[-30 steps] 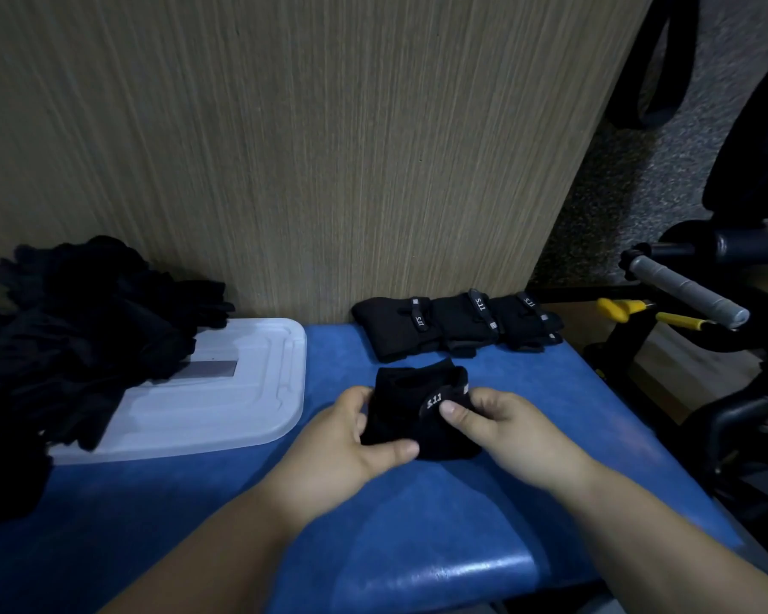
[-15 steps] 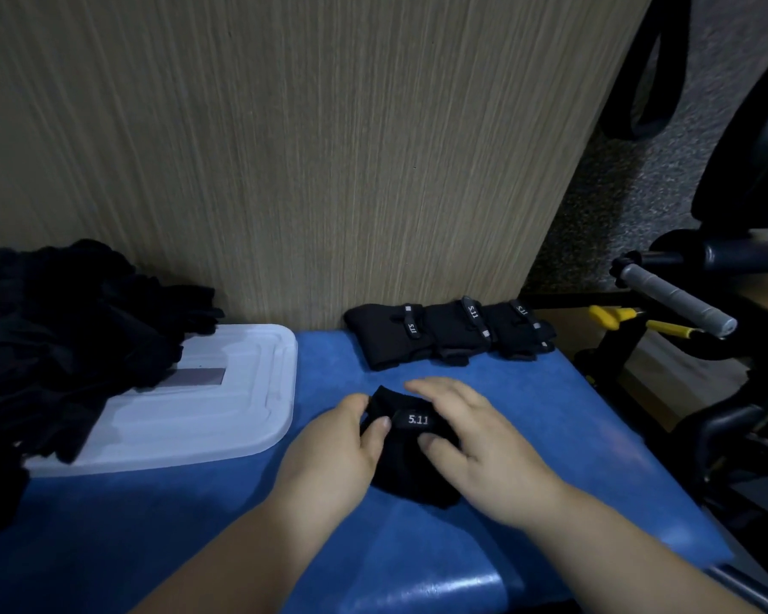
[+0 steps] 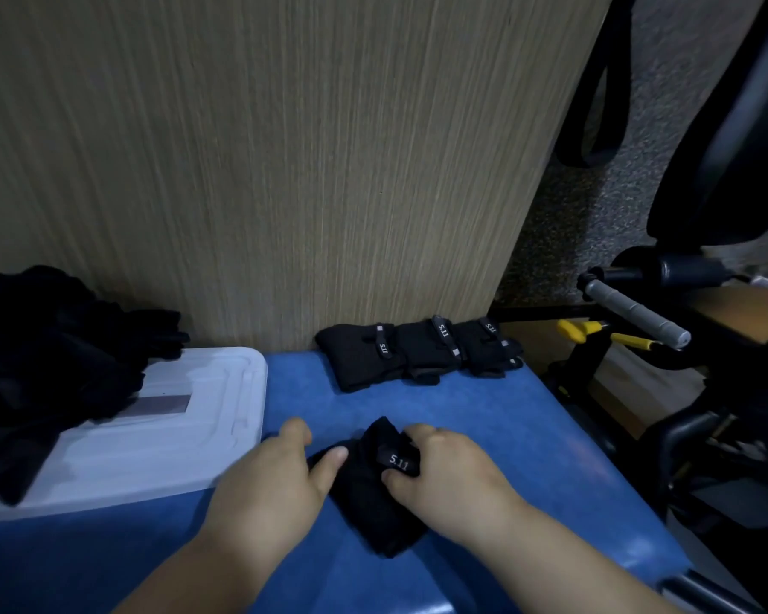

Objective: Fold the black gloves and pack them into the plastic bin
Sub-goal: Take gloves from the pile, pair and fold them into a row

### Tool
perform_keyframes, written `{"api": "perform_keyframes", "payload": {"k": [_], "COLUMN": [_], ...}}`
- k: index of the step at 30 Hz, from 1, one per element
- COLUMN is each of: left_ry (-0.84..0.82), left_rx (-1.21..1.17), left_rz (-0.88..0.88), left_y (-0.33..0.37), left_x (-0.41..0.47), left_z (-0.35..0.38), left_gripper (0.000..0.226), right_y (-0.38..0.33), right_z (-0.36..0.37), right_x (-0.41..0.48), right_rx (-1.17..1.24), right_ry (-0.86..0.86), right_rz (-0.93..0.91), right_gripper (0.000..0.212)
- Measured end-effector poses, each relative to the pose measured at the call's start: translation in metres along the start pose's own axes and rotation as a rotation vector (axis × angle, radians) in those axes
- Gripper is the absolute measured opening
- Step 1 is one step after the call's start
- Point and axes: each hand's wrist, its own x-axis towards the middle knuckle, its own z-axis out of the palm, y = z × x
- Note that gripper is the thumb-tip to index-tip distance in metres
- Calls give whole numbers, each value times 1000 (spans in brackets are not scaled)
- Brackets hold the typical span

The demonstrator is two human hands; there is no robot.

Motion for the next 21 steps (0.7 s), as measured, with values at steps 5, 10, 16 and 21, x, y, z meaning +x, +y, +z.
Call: {"api": "perform_keyframes", "payload": {"k": [5, 10, 16, 21], "left_ry": [-124, -167, 7, 106], "left_rx": [-207, -461, -810, -987], "left_rz": [-38, -112, -186, -201], "left_y": [3, 6, 1, -6], "left_x": [-4, 2, 20, 36], "left_z": [-6, -7, -4, -13], "left_gripper": [53, 61, 48, 46], "right_y": [-1, -9, -25, -39], "right_z": [4, 11, 19, 19], "right_x": [1, 1, 12, 32], "right_rx": [199, 477, 738, 746], "right_ry": [-21, 42, 104, 154], "right_rz": [88, 96, 75, 16], "right_gripper": [29, 31, 33, 41]}}
